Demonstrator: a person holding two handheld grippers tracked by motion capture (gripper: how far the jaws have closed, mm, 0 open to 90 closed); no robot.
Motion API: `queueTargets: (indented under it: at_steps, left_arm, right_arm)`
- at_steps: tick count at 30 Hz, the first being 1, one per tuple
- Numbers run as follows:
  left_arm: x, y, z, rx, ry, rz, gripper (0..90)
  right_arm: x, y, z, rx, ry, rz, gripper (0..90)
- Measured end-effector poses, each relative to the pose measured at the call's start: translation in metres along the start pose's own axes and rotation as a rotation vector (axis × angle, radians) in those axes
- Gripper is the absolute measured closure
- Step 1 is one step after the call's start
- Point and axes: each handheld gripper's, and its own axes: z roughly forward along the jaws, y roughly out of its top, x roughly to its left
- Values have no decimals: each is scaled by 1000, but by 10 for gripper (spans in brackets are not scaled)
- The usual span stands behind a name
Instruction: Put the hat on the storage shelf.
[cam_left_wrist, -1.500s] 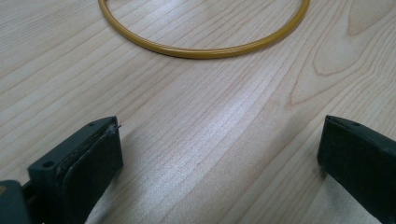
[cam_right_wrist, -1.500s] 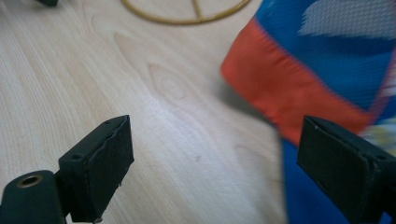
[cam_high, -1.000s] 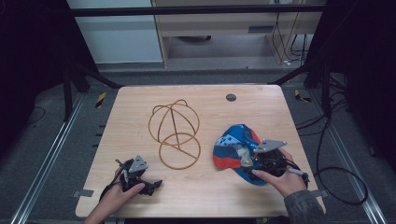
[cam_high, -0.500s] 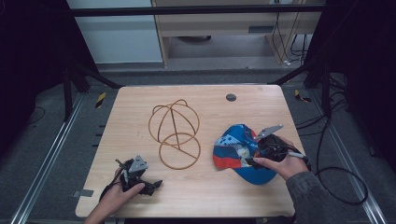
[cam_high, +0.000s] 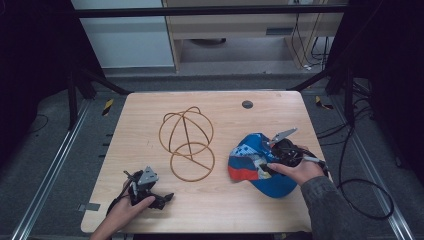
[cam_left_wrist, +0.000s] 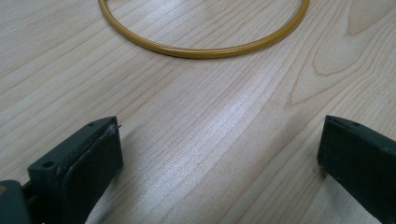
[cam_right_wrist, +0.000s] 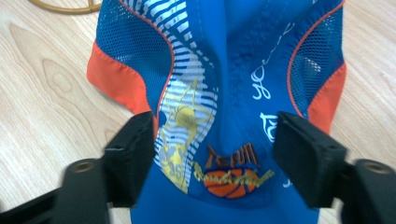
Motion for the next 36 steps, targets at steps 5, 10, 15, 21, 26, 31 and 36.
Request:
queueTargets:
  at_steps: [5, 10, 15, 21, 26, 31, 36]
  left_arm:
    - [0, 0, 0, 1, 1, 0, 0]
    - [0, 0, 0, 0, 0, 0, 0]
    - [0, 0, 0, 0, 0, 0, 0]
    - [0, 0, 0, 0, 1, -1, 0]
    - [0, 0, 0, 0, 1, -1, 0]
    - [0, 0, 0, -3, 1, -5, 0]
    - [0, 0, 0, -3, 1, -5, 0]
  right_arm:
    - [-2, 5, 13, 19, 17, 19, 464]
    - [-4, 9, 17, 49, 28, 24, 720]
    - [-5, 10, 14, 45, 57, 38, 890]
    - [-7, 14, -7, 24, 74, 29, 898]
    - [-6, 20, -28, -2, 57, 10, 898]
    - [-7, 25, -43, -21, 60, 5, 898]
    - [-7, 37, -67, -75, 45, -1, 898]
